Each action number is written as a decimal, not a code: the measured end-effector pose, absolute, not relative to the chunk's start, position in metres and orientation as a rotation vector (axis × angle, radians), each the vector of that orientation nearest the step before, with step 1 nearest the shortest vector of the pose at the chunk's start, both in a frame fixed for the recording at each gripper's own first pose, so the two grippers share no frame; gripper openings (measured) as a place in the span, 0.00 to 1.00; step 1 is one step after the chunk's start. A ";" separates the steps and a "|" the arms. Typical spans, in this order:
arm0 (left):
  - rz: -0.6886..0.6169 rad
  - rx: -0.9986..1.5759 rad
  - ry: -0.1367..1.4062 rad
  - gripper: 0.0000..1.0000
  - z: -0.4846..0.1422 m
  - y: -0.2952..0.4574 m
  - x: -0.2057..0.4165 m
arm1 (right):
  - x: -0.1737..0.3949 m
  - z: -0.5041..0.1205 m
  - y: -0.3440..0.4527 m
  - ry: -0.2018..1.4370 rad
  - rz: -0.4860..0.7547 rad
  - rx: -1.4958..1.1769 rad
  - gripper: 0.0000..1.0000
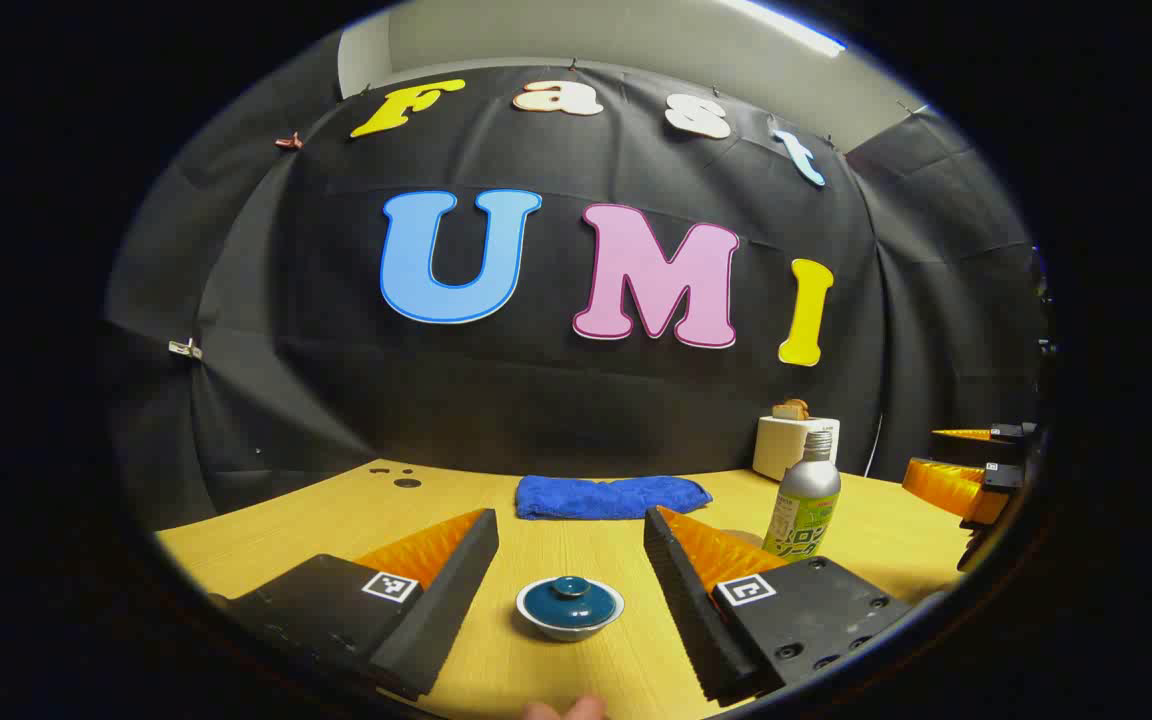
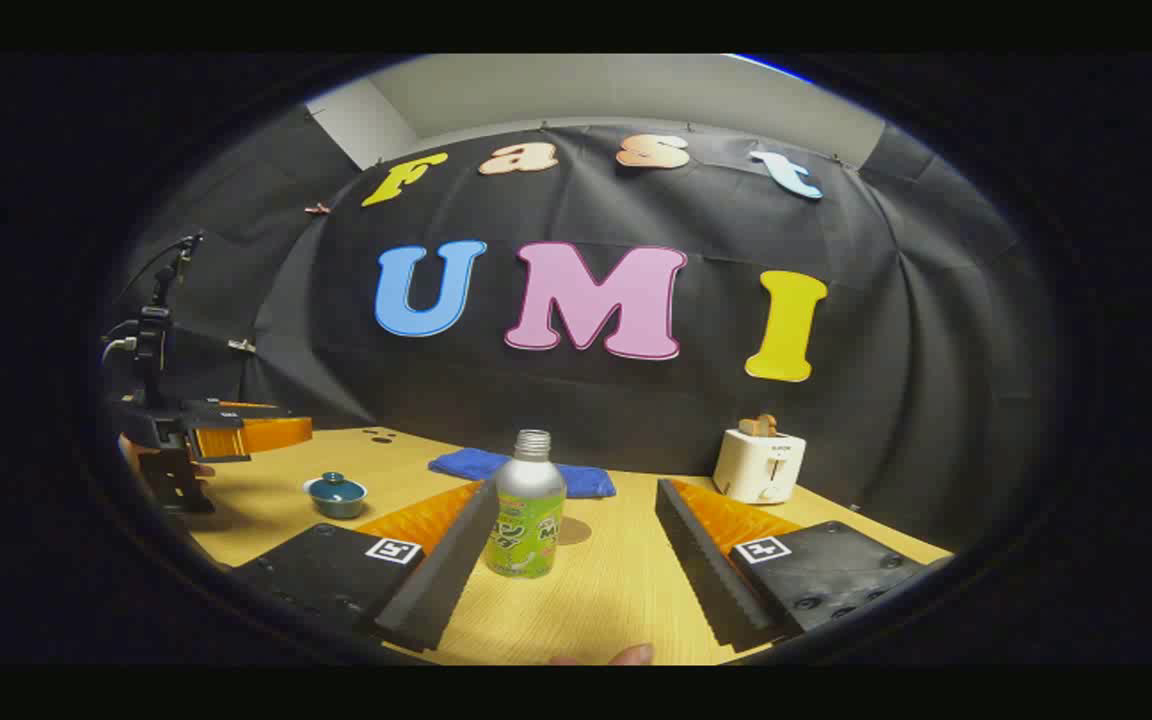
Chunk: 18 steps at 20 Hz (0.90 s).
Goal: Open the teacup lid with one hand, grasp the water bottle and pour water into the teacup with the other hand; after pouring, place the water bottle on the coaster and then close the teacup lid.
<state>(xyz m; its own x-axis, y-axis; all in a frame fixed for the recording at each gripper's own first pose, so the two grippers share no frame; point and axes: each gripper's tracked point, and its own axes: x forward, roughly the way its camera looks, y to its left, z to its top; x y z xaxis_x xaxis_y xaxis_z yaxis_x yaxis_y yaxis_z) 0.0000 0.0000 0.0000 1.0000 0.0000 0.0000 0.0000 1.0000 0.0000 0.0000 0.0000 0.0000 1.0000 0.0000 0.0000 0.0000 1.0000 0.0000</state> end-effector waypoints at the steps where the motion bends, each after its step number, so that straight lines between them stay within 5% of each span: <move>1: -0.005 -0.002 0.002 0.93 0.000 0.000 0.001 | 0.000 -0.001 -0.001 0.001 -0.004 -0.004 0.97; 18: -0.005 0.015 0.090 0.91 -0.033 0.006 0.012 | 0.001 -0.006 0.010 -0.011 0.005 0.058 0.98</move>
<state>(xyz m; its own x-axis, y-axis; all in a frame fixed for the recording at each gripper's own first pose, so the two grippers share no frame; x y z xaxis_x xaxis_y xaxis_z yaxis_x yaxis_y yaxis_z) 0.0121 0.0065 -0.0330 0.9959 -0.0041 -0.0898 0.0055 0.9999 0.0149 0.0010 0.0097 -0.0064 0.9999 0.0050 0.0115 -0.0056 0.9983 0.0581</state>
